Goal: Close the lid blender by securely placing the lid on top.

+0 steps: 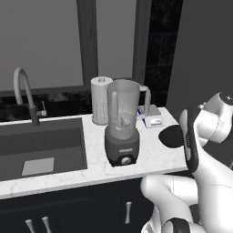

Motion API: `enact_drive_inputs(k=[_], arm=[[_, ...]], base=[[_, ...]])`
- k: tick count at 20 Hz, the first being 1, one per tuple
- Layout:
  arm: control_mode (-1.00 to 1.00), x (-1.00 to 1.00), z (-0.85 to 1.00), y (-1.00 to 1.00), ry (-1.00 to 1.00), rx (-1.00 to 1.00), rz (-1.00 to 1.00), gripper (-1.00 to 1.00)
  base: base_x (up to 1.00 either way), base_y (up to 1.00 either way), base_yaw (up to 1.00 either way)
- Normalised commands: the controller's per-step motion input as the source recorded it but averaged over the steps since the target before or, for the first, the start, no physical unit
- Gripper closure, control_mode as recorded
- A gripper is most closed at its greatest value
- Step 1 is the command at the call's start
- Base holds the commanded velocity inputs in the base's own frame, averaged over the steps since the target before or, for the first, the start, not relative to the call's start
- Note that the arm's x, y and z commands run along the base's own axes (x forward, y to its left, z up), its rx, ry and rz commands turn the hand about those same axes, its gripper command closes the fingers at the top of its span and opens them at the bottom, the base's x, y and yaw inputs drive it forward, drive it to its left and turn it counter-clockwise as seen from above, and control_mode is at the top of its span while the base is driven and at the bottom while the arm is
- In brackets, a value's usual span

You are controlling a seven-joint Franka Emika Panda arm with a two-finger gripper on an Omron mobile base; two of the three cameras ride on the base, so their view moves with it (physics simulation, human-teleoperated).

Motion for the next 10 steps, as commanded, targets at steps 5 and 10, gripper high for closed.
enact_drive_inputs(k=[5,10], arm=[[-1.0,-0.12,0.71,0.17,-0.19,0.04,-0.06,1.0],[-1.0,-0.09,0.75,0.19,-0.14,0.04,-0.02,1.0]], base=[[0.0,0.0,0.0],[0.0,0.0,0.0]])
